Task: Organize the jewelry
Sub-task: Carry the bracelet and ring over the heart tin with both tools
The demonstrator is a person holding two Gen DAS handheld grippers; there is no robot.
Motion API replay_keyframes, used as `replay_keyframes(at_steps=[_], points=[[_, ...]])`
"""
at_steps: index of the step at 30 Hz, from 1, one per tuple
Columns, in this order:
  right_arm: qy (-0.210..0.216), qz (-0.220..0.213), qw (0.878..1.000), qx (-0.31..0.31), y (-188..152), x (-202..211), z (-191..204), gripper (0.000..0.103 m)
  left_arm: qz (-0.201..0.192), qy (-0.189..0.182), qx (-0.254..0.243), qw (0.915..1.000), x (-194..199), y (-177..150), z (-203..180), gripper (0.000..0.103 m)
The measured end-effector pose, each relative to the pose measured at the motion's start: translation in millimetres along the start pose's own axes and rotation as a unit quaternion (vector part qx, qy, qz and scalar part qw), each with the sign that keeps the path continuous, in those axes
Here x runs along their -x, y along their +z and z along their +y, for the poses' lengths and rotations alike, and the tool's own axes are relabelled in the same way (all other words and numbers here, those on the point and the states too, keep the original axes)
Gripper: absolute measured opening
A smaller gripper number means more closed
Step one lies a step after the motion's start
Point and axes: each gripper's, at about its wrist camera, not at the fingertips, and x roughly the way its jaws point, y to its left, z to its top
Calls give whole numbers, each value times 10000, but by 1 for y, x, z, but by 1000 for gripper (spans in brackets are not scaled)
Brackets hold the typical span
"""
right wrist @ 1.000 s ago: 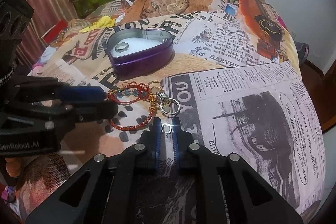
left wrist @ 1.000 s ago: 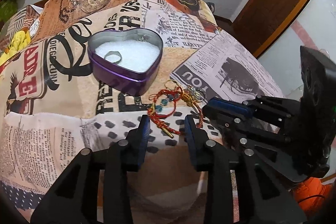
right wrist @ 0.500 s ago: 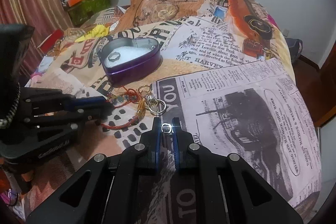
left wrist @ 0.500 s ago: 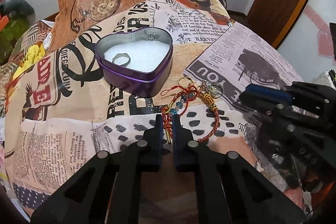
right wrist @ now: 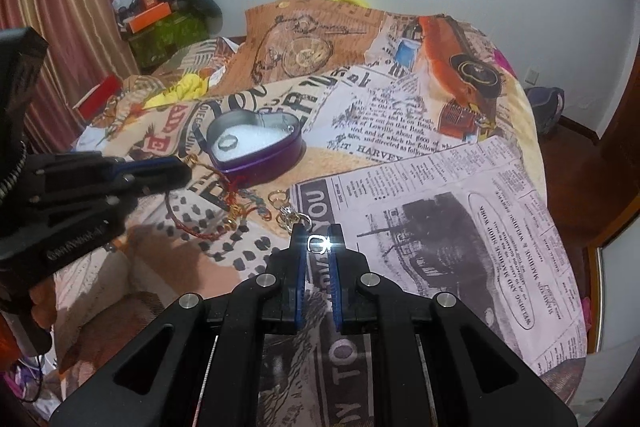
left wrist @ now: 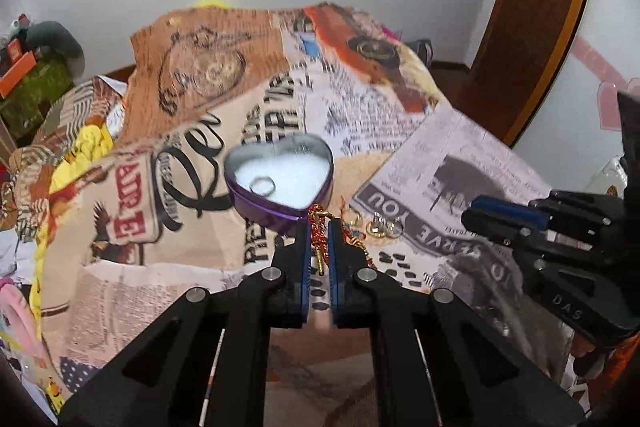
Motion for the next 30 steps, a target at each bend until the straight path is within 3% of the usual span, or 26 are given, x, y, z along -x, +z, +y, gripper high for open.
replay_keyframes(at_steps=[15, 30], points=[[1, -318, 9994, 103, 22, 16, 21, 9, -714, -43, 162, 9973, 48, 17, 26, 6], [96, -486, 9985, 220, 59, -5, 39, 9, -759, -35, 374, 9964, 23, 34, 59, 6]])
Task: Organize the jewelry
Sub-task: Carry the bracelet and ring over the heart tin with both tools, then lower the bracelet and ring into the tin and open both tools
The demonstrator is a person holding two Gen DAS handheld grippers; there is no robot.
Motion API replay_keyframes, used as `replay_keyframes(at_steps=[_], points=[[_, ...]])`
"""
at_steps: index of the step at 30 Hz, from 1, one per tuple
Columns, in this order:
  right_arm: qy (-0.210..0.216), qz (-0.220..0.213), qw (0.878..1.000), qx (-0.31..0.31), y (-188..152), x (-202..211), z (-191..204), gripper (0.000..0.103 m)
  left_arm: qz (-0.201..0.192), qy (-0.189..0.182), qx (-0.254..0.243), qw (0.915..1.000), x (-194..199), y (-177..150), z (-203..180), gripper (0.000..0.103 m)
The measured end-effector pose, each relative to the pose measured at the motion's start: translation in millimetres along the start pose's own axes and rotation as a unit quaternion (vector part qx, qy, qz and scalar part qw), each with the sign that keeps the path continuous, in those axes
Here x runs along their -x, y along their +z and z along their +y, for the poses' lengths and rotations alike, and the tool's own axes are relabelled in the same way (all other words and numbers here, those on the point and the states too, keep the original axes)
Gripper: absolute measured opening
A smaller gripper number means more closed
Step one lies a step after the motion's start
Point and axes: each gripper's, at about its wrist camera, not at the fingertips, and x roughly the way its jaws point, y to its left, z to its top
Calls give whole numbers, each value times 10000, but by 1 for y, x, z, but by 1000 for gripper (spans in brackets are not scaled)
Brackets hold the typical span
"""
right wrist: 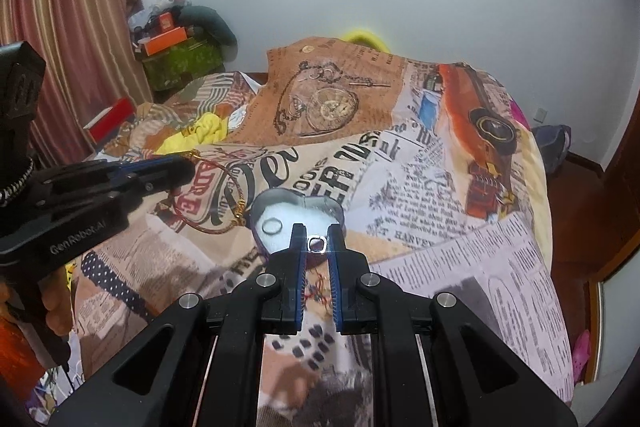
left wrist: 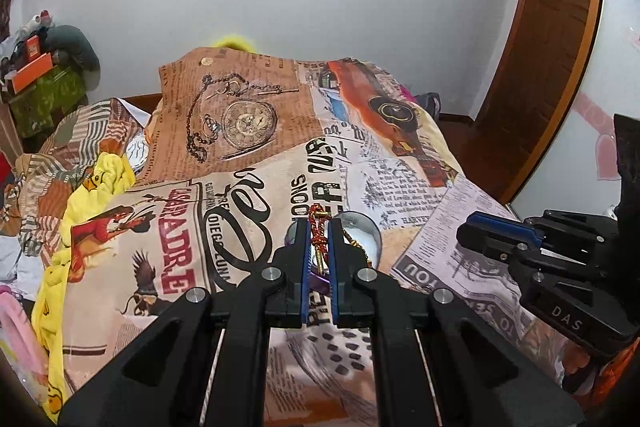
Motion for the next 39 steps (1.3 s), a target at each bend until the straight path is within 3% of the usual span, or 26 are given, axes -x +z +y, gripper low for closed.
replay_keyframes(at_steps=[21, 32, 39], points=[[222, 461, 9987, 40, 11, -65, -6, 9, 540, -288, -58, 9981, -73, -3, 2, 6], [299, 823, 9961, 63, 5, -91, -5, 9, 832, -306, -96, 9960, -91, -12, 7, 6], [253, 838, 9961, 134, 6, -92, -3, 9, 848, -277, -103, 9960, -91, -11, 9, 6]])
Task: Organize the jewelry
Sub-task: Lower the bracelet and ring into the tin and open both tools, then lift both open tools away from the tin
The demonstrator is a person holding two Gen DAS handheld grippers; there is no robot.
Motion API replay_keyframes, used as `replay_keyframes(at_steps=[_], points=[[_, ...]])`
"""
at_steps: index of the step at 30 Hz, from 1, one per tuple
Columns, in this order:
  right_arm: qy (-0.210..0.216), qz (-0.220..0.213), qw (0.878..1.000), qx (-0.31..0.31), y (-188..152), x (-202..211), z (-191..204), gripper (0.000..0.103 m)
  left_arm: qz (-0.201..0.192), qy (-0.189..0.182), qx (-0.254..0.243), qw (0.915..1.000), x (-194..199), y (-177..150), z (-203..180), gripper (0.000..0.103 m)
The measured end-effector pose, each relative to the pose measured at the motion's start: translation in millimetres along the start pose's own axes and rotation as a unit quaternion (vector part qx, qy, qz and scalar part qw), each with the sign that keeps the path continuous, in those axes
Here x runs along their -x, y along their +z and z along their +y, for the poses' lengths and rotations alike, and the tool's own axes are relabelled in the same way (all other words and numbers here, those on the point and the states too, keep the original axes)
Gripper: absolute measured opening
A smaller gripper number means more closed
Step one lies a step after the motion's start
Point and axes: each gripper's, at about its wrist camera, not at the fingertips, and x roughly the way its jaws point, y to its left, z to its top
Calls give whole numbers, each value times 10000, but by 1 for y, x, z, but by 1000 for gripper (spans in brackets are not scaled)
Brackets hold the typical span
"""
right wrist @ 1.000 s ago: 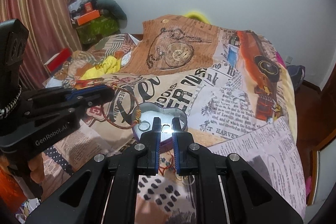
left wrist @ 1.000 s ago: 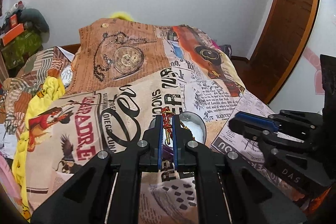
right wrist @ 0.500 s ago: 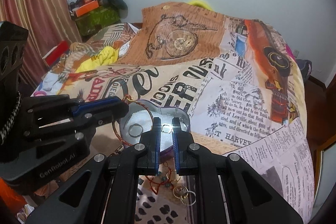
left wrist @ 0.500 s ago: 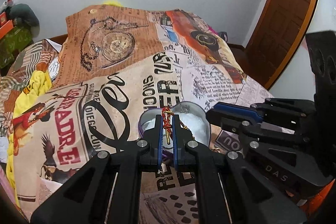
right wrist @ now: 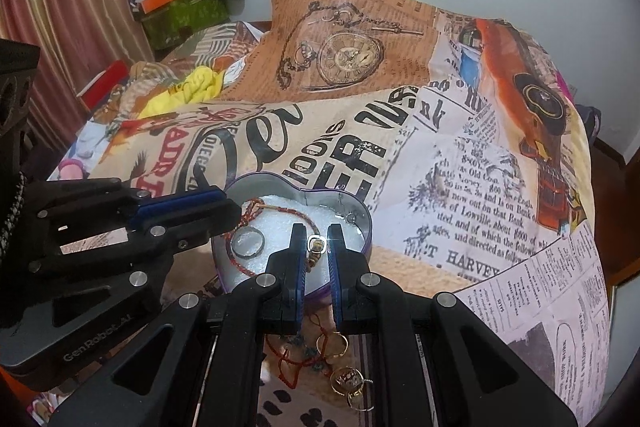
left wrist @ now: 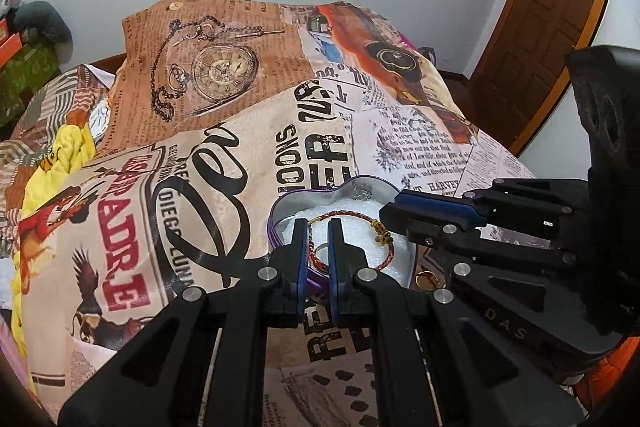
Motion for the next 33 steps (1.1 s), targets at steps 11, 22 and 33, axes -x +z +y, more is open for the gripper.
replay_keyframes(at_steps=[11, 22, 33], points=[[-67, 64, 9999, 94, 1, 7, 7, 11, -87, 120, 65, 9999, 21, 2, 3, 9], [-187, -143, 9997, 110, -1, 38, 12, 16, -237, 217, -12, 9995, 54, -2, -6, 22], [-376, -397, 9985, 17, -12, 72, 5, 23, -344, 173, -193, 9991, 79, -6, -29, 32]])
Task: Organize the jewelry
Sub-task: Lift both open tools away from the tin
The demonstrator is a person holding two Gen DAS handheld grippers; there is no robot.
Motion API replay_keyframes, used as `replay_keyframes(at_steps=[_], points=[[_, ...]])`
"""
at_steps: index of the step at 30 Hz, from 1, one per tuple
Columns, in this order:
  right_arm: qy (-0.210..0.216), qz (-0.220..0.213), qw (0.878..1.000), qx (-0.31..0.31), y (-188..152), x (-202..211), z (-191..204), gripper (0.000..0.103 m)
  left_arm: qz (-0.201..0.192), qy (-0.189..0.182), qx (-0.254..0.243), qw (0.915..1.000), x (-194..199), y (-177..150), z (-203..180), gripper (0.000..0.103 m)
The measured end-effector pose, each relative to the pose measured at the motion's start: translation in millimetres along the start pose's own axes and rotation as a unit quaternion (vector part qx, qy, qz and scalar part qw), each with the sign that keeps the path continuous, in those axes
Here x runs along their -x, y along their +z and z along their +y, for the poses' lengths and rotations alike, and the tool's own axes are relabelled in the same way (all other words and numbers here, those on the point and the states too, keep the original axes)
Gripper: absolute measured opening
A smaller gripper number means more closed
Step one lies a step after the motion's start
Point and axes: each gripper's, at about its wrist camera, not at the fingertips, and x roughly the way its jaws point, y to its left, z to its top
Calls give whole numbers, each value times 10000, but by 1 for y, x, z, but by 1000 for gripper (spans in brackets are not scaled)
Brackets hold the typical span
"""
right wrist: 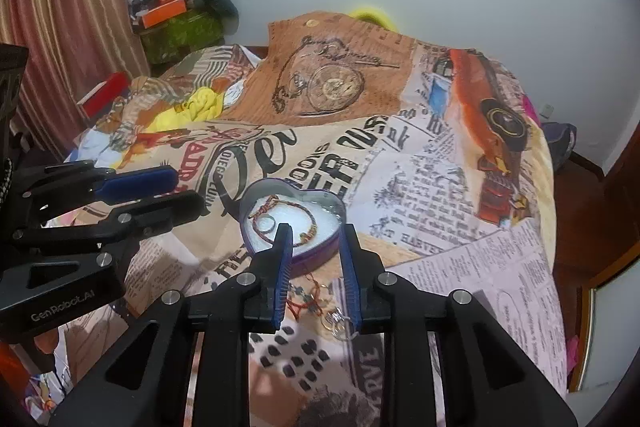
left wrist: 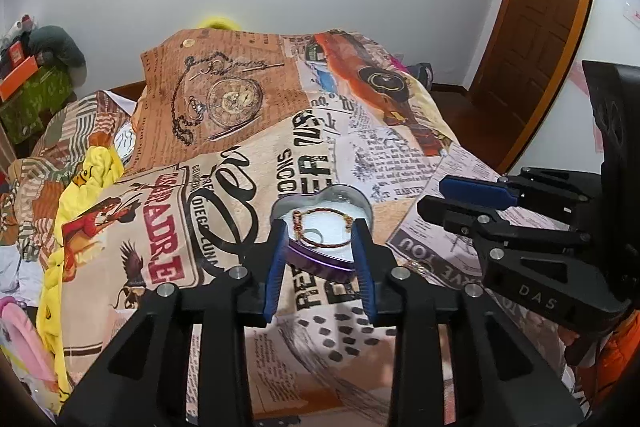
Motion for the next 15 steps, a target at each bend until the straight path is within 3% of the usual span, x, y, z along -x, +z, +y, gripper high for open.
replay_keyframes(at_steps=[5, 15], points=[[-131, -150, 9998, -97, -7, 15, -9, 42, 52, -52, -70, 9999, 3, -5, -11, 38], [-300, -29, 9990, -332, -29, 21, -33, 43, 507, -152, -98, 9985, -18, -26, -26, 40]])
